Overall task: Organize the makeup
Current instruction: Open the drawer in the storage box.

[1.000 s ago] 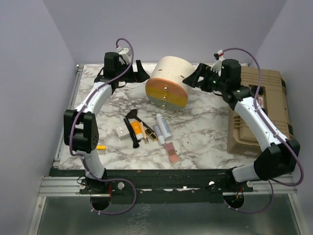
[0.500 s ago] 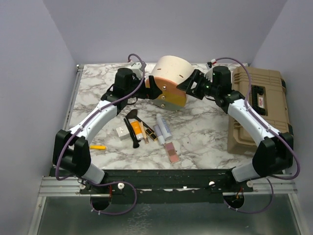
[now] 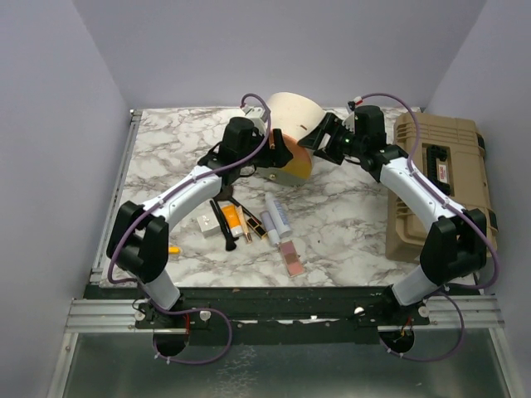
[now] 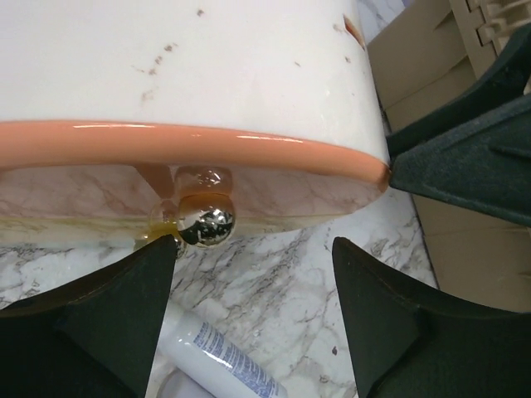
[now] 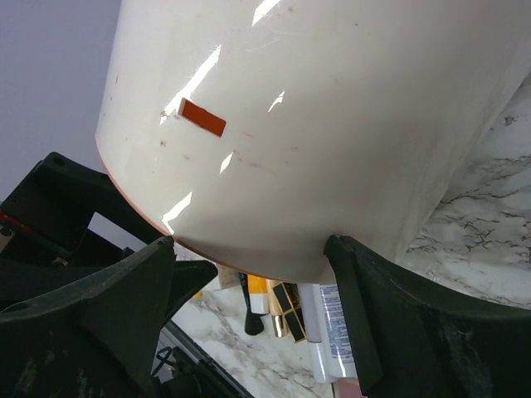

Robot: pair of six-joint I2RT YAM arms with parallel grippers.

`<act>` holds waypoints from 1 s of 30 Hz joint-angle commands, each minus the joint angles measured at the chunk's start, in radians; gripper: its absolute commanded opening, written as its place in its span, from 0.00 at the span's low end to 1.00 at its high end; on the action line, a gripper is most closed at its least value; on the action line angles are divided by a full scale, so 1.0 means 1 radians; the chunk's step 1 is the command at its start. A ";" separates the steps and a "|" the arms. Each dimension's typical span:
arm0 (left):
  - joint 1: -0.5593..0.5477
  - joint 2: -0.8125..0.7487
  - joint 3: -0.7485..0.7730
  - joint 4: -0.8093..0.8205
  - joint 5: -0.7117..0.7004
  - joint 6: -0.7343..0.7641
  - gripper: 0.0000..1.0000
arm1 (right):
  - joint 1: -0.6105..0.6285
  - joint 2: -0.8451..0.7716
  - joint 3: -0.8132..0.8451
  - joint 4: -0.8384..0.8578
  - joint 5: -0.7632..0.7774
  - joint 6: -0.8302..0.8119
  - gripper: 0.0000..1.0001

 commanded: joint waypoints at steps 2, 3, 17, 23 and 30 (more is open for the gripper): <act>-0.003 0.012 0.051 0.021 -0.115 0.009 0.76 | 0.006 -0.001 0.011 -0.001 0.013 -0.009 0.82; -0.002 0.014 0.062 0.021 -0.126 0.022 0.76 | 0.007 -0.003 0.013 -0.007 0.012 -0.017 0.82; 0.002 0.102 0.141 0.000 -0.072 -0.010 0.38 | 0.006 -0.028 -0.026 -0.022 0.049 -0.019 0.83; 0.002 0.095 0.124 -0.008 -0.089 0.001 0.30 | 0.005 -0.022 -0.017 -0.033 0.059 -0.022 0.82; 0.013 0.088 0.118 -0.009 -0.045 -0.025 0.06 | 0.006 -0.037 -0.026 -0.039 0.039 0.011 0.83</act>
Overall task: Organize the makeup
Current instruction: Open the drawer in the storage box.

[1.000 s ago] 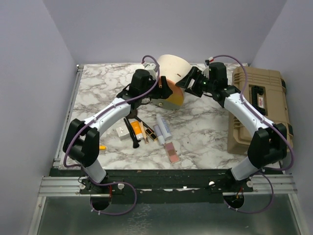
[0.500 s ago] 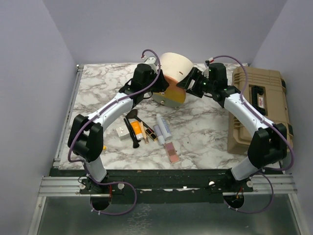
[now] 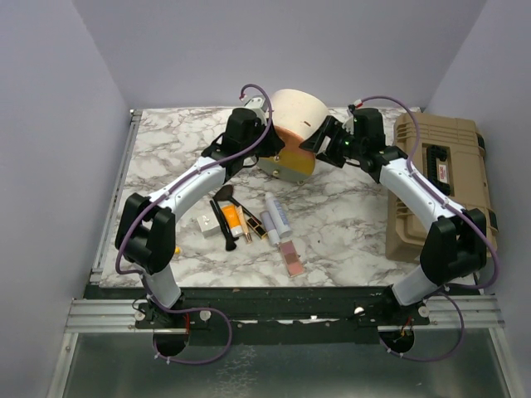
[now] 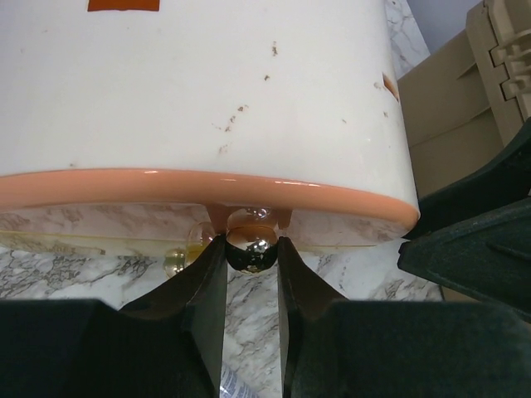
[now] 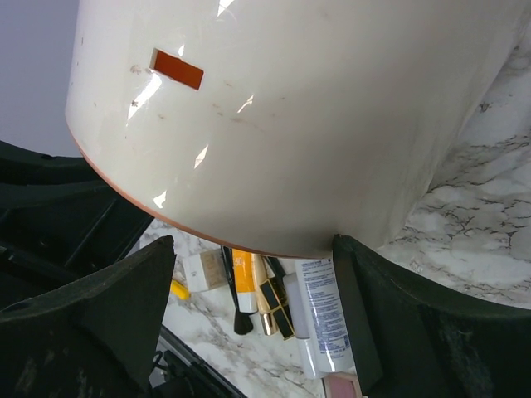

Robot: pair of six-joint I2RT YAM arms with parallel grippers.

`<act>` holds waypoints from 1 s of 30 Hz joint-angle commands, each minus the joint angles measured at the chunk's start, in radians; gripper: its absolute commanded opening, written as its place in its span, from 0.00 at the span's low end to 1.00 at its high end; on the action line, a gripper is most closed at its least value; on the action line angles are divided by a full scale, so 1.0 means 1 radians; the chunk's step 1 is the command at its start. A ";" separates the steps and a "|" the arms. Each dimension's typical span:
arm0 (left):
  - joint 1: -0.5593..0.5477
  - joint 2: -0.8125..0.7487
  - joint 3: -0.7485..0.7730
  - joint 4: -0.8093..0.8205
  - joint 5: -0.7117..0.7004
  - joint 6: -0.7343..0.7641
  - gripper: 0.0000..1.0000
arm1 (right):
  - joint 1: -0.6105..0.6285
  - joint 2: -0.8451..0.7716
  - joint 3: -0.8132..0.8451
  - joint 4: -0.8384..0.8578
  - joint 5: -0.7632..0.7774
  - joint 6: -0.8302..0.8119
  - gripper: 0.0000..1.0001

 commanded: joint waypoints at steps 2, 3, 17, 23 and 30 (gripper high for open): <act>0.009 -0.011 -0.010 0.009 0.034 -0.021 0.02 | 0.006 -0.048 -0.016 -0.013 0.005 0.031 0.83; 0.011 -0.018 -0.014 0.009 0.033 -0.022 0.00 | 0.005 -0.055 -0.018 -0.012 0.011 0.033 0.84; 0.015 -0.123 -0.112 0.008 0.084 -0.028 0.00 | 0.006 -0.072 -0.037 0.016 -0.024 0.055 0.84; 0.016 -0.204 -0.213 0.006 0.084 -0.036 0.00 | 0.005 -0.082 -0.018 0.000 0.003 0.027 0.82; 0.015 -0.259 -0.269 0.005 0.086 -0.044 0.00 | 0.006 -0.072 0.006 -0.026 0.018 0.004 0.84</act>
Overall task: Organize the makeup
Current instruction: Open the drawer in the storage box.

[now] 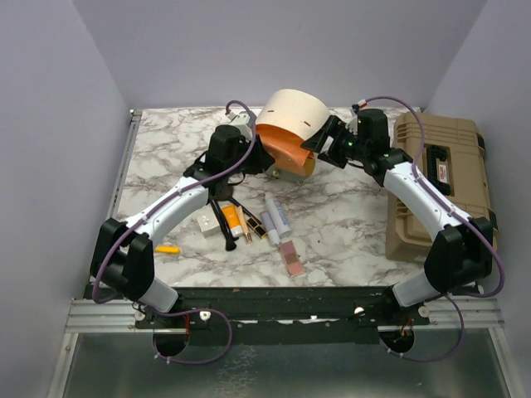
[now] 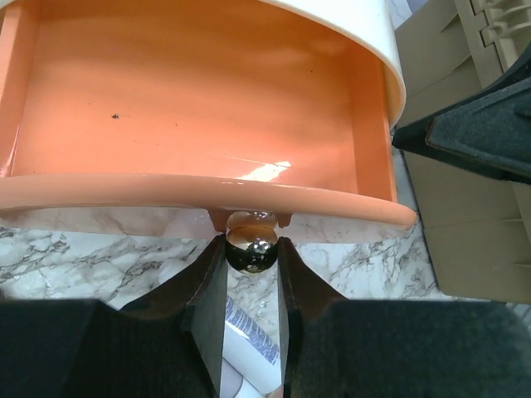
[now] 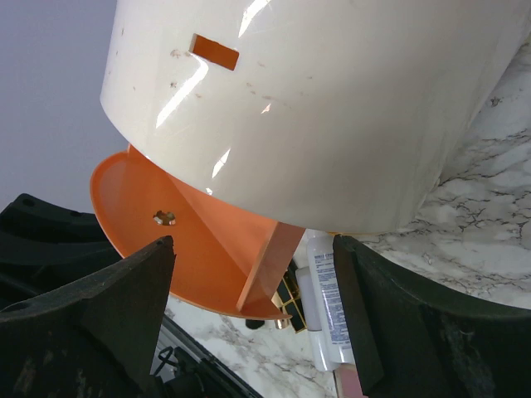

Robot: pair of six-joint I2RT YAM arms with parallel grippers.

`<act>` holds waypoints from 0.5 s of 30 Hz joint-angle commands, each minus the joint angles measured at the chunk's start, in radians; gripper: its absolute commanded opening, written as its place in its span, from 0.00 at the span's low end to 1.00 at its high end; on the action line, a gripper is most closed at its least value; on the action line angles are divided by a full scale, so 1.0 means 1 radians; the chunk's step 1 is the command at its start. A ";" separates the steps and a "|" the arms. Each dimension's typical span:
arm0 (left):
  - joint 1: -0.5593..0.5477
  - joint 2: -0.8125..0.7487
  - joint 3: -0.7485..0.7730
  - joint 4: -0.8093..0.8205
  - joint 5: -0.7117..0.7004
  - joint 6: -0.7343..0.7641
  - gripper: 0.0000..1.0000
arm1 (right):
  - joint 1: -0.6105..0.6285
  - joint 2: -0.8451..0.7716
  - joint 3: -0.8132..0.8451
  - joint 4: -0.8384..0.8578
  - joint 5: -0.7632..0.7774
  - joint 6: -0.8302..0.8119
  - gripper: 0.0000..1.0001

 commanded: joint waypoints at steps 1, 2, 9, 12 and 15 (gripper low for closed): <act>0.001 -0.035 -0.025 -0.011 0.046 -0.029 0.00 | 0.005 -0.016 0.027 -0.018 0.020 -0.023 0.84; 0.002 -0.033 -0.025 -0.013 0.053 -0.032 0.00 | 0.005 -0.016 0.023 -0.017 0.023 -0.018 0.84; 0.002 -0.053 -0.038 -0.024 0.045 -0.021 0.00 | 0.006 -0.028 0.012 -0.016 0.031 -0.019 0.84; 0.001 -0.054 -0.008 -0.062 0.041 0.027 0.00 | 0.006 -0.035 0.014 -0.018 0.034 -0.018 0.84; 0.001 -0.044 0.027 -0.110 0.051 0.074 0.00 | 0.006 -0.048 0.004 -0.018 0.038 -0.017 0.84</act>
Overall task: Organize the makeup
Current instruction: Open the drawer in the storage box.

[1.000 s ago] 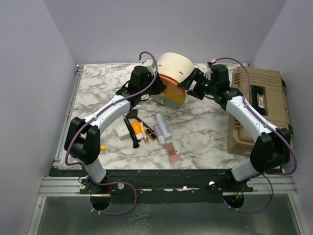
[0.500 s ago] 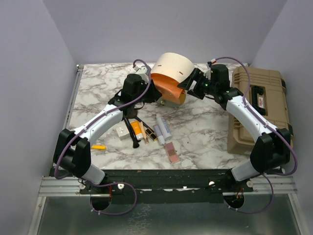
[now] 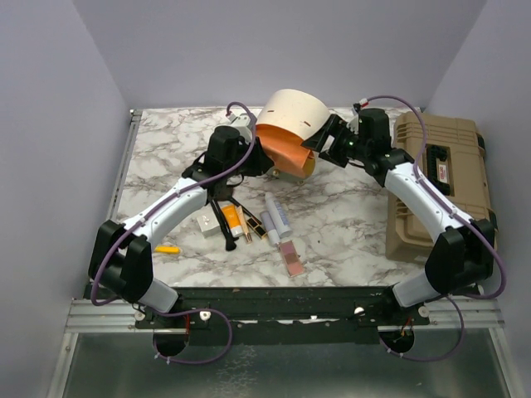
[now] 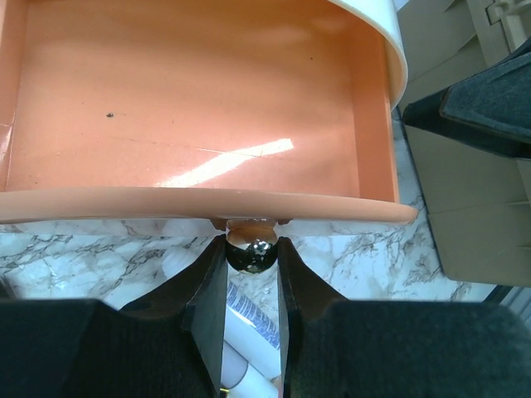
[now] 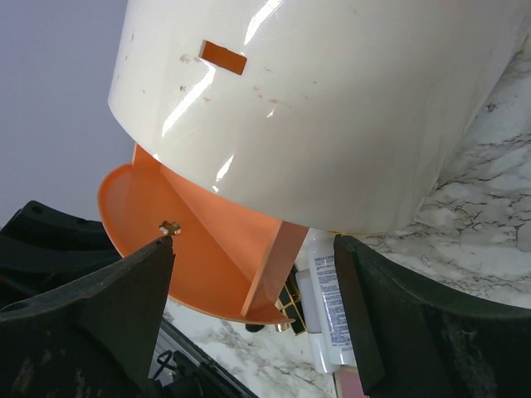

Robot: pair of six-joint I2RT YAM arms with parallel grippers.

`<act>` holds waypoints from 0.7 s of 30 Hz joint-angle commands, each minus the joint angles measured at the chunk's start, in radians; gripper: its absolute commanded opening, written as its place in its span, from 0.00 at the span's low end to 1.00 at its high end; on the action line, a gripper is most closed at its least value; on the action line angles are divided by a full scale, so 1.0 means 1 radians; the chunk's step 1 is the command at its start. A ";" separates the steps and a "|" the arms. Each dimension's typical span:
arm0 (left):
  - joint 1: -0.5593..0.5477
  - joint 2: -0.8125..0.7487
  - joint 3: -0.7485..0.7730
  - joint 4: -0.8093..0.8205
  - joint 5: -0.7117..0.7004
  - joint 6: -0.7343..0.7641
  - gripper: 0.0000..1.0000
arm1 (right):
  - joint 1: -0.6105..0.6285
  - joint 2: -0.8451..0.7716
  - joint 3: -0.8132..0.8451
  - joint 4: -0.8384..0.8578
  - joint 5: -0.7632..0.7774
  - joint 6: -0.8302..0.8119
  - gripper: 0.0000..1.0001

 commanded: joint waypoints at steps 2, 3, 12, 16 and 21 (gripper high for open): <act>0.002 -0.020 0.058 -0.109 0.021 0.077 0.00 | 0.005 -0.047 -0.008 -0.019 0.036 -0.012 0.84; 0.003 -0.020 0.061 -0.113 0.022 0.085 0.00 | 0.005 -0.051 -0.011 -0.020 0.040 -0.013 0.85; 0.002 -0.022 0.071 -0.135 0.056 0.106 0.00 | 0.005 -0.056 -0.011 -0.023 0.060 -0.020 0.84; 0.003 -0.015 0.066 -0.145 0.066 0.127 0.00 | 0.005 -0.057 -0.012 -0.023 0.066 -0.020 0.84; 0.003 -0.028 0.068 -0.147 0.072 0.121 0.00 | 0.005 -0.059 -0.005 -0.035 0.078 -0.032 0.85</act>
